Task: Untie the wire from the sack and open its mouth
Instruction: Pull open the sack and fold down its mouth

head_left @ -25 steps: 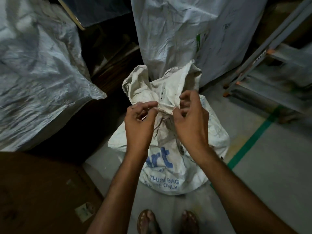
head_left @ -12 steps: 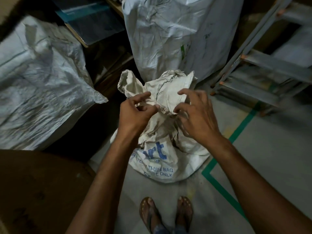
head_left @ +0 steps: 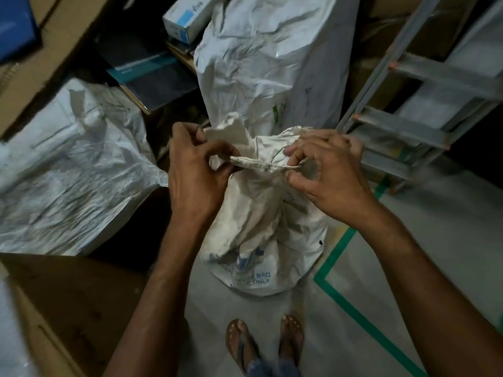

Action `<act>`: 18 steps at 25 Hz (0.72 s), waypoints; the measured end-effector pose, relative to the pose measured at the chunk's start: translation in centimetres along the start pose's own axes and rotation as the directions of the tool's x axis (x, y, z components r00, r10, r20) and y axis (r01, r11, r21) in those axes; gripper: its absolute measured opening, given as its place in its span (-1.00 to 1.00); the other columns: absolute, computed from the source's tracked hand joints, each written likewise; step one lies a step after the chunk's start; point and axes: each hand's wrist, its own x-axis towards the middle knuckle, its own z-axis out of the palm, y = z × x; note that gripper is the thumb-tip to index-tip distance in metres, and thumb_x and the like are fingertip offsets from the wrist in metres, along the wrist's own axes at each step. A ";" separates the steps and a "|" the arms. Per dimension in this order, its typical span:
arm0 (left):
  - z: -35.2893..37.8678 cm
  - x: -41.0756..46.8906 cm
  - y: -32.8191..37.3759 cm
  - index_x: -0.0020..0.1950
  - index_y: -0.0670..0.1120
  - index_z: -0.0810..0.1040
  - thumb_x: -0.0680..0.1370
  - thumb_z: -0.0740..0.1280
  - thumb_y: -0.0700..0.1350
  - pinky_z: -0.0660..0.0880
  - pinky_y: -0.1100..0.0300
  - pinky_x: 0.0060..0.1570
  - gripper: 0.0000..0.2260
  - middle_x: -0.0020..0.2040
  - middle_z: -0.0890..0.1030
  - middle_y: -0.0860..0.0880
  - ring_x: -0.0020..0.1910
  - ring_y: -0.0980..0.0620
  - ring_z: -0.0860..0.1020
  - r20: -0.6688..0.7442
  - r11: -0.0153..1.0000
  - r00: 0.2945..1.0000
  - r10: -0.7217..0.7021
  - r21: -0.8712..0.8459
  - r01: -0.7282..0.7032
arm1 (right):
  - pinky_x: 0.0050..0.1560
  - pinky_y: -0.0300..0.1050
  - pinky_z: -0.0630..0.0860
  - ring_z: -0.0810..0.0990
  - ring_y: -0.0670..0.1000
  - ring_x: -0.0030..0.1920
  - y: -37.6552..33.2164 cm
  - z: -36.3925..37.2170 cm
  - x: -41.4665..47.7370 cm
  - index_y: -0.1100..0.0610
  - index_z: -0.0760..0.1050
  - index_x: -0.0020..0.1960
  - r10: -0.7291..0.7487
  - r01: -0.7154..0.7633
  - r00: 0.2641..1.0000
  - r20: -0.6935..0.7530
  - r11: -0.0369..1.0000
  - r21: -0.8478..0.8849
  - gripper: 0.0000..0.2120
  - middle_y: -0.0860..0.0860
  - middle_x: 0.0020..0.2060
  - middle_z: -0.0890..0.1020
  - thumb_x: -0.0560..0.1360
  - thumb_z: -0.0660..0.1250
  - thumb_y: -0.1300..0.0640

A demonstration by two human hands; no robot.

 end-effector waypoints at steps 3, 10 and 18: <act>-4.8 -1.0 3.4 -0.06 0.09 0.70 0.39 0.60 0.02 0.45 0.08 -0.20 -0.83 0.17 0.47 0.11 0.07 0.05 0.44 0.195 0.970 0.974 0.117 0.188 -0.154 | 0.37 -0.08 0.11 0.51 -0.24 0.02 -2.9 -4.2 -2.8 -0.12 0.56 -0.09 -0.022 0.026 0.989 0.148 0.999 -0.026 -0.91 -0.23 -0.13 0.63 0.44 0.43 -0.08; -13.4 -7.6 6.7 -0.02 0.15 0.70 0.46 0.53 0.12 0.26 0.28 -0.34 -0.86 -0.23 0.52 0.23 -0.09 0.06 0.59 0.642 0.876 0.754 0.139 0.276 -0.396 | -0.20 -0.07 0.52 0.58 -0.13 -0.20 -9.2 -7.3 -13.6 -0.07 0.54 -0.09 -0.019 -0.031 0.886 0.463 0.995 0.100 -0.90 -0.17 -0.24 0.62 0.44 0.45 0.04; -22.8 -13.1 12.1 0.01 0.11 0.64 0.48 0.38 0.10 0.38 0.14 -0.32 -0.84 -0.21 0.54 0.19 -0.29 0.23 0.45 0.485 0.915 0.838 0.250 0.164 -0.368 | -0.28 -0.28 0.52 0.63 -0.08 -0.27 -16.1 -15.9 -17.7 0.00 0.64 -0.10 -0.195 0.045 0.906 0.376 0.927 0.372 -0.92 -0.09 -0.27 0.65 0.50 0.52 0.15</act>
